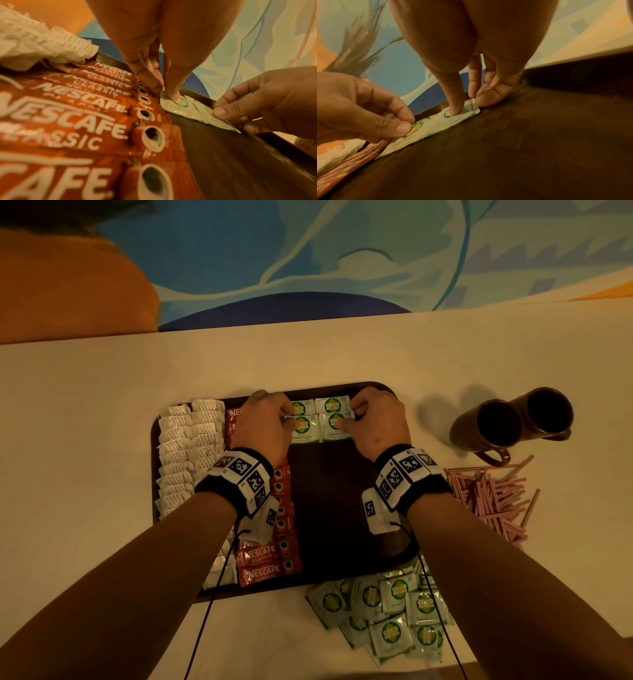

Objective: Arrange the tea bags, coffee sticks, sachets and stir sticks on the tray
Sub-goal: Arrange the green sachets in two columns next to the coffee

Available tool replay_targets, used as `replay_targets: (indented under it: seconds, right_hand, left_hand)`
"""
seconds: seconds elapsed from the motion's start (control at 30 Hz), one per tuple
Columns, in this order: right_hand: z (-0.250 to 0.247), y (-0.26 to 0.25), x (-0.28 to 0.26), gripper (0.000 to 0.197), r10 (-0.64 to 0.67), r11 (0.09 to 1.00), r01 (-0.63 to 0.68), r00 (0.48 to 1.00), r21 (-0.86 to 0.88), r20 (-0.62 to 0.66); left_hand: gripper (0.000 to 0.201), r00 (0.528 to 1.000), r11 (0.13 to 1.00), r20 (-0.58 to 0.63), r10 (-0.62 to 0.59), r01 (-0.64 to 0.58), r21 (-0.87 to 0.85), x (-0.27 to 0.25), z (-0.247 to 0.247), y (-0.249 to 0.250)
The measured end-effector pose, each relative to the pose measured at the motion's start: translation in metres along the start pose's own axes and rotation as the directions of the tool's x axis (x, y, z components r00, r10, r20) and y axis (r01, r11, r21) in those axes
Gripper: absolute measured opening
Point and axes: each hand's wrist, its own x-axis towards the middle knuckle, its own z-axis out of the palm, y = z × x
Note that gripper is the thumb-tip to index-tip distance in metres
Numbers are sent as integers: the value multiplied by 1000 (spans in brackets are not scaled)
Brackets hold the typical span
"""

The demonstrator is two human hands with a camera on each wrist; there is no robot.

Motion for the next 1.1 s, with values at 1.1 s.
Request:
replay_targets:
  seconds: [1.1]
  right_hand:
    - [-49,49,-241,15,298,945,-294,954,146,-11]
  left_hand:
    - [21,833,914,425,353,-404,31,-159,-10,27]
